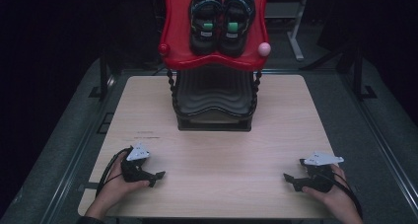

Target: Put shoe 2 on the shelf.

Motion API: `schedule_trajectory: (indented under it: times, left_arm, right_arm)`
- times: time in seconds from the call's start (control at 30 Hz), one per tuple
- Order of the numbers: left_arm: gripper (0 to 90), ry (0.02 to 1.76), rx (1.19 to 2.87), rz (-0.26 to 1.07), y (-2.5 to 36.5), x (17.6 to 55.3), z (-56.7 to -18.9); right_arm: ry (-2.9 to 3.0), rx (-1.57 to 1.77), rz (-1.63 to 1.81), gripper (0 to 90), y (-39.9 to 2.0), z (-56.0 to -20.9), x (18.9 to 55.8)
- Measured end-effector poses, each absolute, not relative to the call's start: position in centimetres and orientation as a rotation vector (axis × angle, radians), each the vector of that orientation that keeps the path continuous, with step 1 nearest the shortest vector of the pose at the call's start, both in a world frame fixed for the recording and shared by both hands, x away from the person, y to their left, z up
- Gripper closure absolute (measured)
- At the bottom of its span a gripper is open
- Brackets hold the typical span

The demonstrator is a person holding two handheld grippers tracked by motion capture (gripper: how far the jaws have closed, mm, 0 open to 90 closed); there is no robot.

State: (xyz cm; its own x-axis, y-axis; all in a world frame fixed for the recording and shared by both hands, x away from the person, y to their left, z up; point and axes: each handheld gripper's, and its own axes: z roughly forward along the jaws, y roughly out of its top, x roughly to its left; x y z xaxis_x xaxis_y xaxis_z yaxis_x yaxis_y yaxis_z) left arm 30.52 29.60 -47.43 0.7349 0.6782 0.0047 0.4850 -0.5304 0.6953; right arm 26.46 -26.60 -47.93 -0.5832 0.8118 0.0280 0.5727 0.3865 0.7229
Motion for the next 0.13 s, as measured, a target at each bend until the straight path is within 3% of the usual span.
schedule_trajectory:
  times: [0.13]
  left_arm:
    - [0.0,0.875,2.239,0.358,29.61,30.46,-47.42]
  right_arm:
    - [2.312,1.221,1.003,13.2,-26.62,-47.95,26.48]
